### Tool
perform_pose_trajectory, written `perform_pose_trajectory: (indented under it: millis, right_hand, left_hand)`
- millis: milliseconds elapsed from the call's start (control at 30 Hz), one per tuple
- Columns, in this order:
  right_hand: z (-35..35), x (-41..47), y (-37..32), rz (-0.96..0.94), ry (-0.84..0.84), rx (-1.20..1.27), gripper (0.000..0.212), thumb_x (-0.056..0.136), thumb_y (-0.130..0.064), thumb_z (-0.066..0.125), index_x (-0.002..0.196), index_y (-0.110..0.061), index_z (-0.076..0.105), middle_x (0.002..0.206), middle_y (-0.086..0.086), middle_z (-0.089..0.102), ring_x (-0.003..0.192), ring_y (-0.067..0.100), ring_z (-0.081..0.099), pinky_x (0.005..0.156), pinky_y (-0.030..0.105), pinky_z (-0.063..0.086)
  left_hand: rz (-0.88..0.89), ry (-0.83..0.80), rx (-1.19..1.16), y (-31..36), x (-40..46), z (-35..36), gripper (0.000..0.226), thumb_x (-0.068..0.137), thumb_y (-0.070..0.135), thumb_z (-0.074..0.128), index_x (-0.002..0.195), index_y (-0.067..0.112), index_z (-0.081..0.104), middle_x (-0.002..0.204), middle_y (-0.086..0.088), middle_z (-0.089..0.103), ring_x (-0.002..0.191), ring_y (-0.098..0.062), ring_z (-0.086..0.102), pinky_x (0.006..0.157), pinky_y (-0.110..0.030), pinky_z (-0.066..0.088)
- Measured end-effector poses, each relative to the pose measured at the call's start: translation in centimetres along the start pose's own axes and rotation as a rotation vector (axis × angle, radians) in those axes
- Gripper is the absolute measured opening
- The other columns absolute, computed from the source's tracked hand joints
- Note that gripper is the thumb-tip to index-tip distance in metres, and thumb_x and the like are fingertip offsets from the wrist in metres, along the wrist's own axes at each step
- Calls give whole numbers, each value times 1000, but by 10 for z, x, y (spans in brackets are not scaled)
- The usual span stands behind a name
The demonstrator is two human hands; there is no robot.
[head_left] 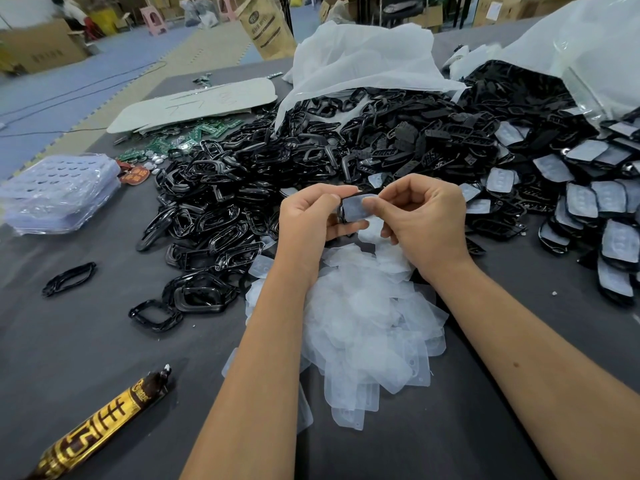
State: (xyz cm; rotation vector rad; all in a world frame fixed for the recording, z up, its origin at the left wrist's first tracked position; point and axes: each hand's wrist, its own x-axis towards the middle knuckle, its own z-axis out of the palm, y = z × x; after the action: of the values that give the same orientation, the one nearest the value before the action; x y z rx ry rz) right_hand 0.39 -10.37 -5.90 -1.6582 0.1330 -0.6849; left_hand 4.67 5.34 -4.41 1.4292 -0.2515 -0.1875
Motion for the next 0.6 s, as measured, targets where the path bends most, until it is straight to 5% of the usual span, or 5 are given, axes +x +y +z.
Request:
perform_pose_trajectory:
  millis: [333,600]
  right_hand:
    - [0,-1,0,-11,31,-61,26,80,-26,90,72,-15,69,58,2,69,42,23,64,42,27,46]
    - [0,1,1,26,25,-72,30,78,-22,91,80,-16,62,62,7,69,43,21,63,42,27,47]
  left_hand:
    - [46,-12,17,0,-1,3,22,89,-10,69,97,9,77,89,-13,79,74,-33,78,72,-33,65]
    - [51,-15,10,-3,0,2,18,89,-12,67,97,3,72,72,-1,74,72,-30,77,71,-32,65]
